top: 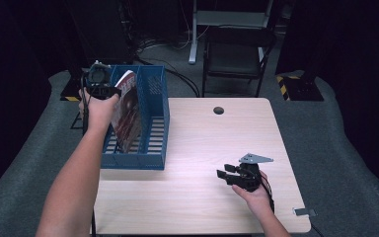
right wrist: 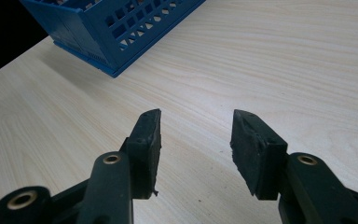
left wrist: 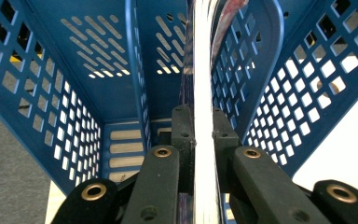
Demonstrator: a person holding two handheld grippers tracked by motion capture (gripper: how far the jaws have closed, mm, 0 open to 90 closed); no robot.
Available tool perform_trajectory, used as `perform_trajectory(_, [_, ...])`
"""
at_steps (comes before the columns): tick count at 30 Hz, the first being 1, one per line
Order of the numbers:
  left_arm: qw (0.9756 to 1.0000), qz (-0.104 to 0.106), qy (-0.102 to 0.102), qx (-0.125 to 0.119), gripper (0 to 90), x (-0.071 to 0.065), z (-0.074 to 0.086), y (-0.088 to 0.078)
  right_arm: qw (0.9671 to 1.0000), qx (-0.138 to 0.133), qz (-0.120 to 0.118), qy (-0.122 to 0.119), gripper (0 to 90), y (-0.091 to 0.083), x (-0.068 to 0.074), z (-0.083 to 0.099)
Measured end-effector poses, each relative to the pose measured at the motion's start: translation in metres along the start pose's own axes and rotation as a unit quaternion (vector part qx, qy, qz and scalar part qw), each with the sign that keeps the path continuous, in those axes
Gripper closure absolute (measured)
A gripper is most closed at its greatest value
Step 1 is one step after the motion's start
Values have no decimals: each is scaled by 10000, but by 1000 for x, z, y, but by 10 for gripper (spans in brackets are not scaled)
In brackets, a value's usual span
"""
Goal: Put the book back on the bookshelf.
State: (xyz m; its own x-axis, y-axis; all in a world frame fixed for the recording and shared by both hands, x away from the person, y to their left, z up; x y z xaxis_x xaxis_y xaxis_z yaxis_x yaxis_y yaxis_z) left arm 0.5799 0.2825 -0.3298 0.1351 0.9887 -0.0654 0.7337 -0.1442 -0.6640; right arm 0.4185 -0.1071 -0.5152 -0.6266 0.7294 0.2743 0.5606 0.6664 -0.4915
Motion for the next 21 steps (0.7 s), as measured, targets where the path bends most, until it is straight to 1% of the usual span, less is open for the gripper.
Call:
perform_trajectory(1, [10000,-19,38,28,841,0,1,1,10000,-4,-15,9,525,0,0,0])
perform_trajectory(4, [10000,-18,13,7,840,-1,2,4,10000,-11,-10,7,525,0,0,0])
perform_trajectory(8, [10000,-12,51,39,839,0,5,5,10000,9,-17,-2,525,1,0,0])
perform_trajectory(16, [9999,46,26,149,824,6,7,-1,10000,3,-17,-2,525,2,1,0])
perform_trajectory(17, [9998,57,10,195,822,7,8,-2,10000,3,-18,-3,525,2,1,0])
perform_trajectory(20, [9997,95,-14,208,818,9,9,-3,10000,12,-24,-1,525,2,1,1])
perform_trajectory(21, [9998,123,-39,169,812,9,9,-4,10000,9,-41,-21,524,2,1,1])
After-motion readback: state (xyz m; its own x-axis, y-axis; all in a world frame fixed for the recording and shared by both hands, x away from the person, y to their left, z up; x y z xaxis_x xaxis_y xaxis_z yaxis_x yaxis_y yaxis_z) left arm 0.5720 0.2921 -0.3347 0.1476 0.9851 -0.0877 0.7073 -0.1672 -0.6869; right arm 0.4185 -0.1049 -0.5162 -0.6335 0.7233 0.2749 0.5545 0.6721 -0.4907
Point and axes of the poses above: each handheld gripper's, and its own axes: y roughly forward along the jaws, z roughly out of its underside, x roughly to its left, the point moved 7 cm from there along y, roughly forward along the jaws, and after that the axes turned 2 degrees about -x, right-handed, at the moved point
